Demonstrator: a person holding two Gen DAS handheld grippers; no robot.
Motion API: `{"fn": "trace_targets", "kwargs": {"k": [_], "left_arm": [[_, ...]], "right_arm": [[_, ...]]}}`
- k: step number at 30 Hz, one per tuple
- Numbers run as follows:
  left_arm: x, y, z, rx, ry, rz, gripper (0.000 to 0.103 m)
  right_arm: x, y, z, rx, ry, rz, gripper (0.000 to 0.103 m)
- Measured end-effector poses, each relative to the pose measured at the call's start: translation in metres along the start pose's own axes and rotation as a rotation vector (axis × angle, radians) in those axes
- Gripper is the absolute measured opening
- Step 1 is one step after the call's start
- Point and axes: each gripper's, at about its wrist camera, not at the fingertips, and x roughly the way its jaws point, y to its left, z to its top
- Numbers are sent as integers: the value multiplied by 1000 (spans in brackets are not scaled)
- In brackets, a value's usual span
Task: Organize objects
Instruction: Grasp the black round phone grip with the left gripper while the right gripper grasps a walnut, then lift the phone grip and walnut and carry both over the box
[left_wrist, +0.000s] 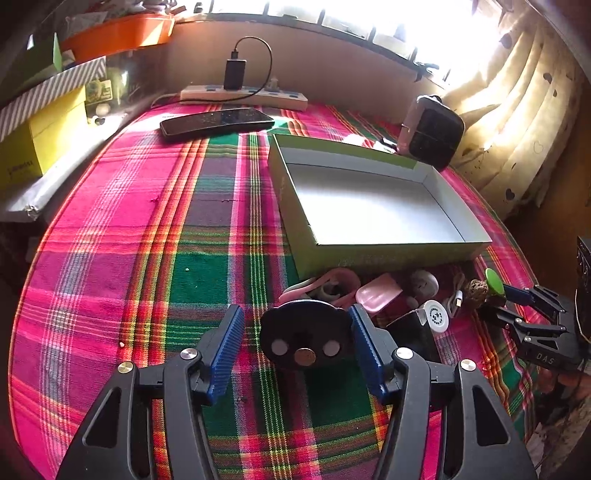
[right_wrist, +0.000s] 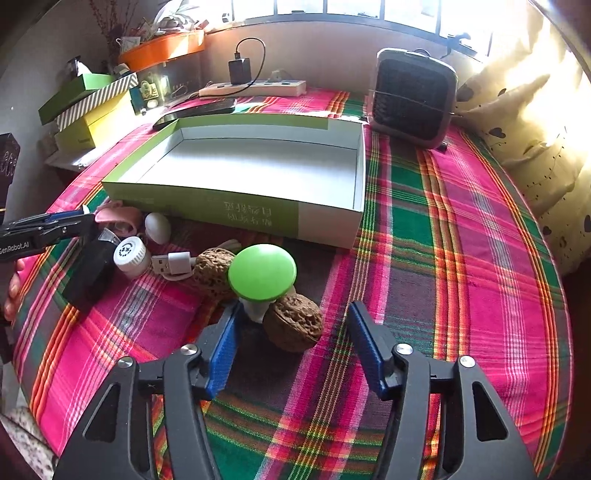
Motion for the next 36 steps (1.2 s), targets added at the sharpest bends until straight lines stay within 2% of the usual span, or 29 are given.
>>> {"fn": "trace_targets", "kwargs": {"k": [2,8,36], "left_arm": [[0,-2,0,1,1,-3,53],[0,-4,0,-6,0,-17,46],[-9,-8,-3,-1,-25,-9,46]], "right_arm": [[-1,1,0,-6,-4,10,44],[-3,0,-3,-6,-10,16,32],[-8,-2,-8,38,-22,14,32]]}}
